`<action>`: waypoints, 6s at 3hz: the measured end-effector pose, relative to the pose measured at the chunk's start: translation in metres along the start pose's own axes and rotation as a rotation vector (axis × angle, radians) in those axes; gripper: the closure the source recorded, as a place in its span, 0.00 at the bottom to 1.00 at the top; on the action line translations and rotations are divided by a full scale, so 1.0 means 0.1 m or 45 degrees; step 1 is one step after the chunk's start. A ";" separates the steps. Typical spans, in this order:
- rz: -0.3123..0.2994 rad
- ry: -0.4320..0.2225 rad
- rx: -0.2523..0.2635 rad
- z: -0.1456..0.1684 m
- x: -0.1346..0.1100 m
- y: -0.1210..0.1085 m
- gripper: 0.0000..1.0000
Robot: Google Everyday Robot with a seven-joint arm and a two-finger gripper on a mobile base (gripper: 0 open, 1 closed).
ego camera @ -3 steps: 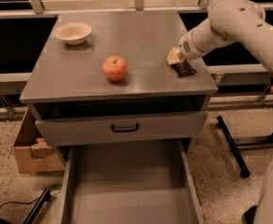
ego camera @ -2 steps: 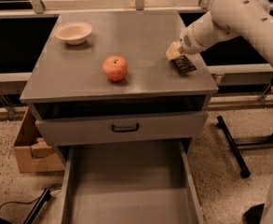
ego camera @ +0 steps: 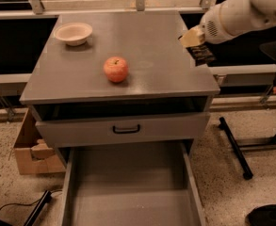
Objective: Place rxbar chocolate into middle drawer
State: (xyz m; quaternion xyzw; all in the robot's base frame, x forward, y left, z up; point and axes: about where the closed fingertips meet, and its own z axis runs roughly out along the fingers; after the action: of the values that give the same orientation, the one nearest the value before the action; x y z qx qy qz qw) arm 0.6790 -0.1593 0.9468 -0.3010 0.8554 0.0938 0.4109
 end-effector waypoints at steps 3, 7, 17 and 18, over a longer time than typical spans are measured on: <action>-0.052 -0.102 -0.172 -0.68 1.15 0.49 1.00; -0.261 -0.125 -0.412 -0.20 2.19 0.96 1.00; -0.164 0.025 -0.742 2.39 4.45 2.25 0.13; -0.164 0.025 -0.746 2.39 4.45 2.27 0.00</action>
Offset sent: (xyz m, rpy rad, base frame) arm -0.1571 -0.0602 -0.0483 0.0306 -0.0636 0.1562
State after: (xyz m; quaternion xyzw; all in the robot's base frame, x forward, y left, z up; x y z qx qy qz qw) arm 0.4852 -0.0747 0.4351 -0.4612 0.7750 0.3075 0.3035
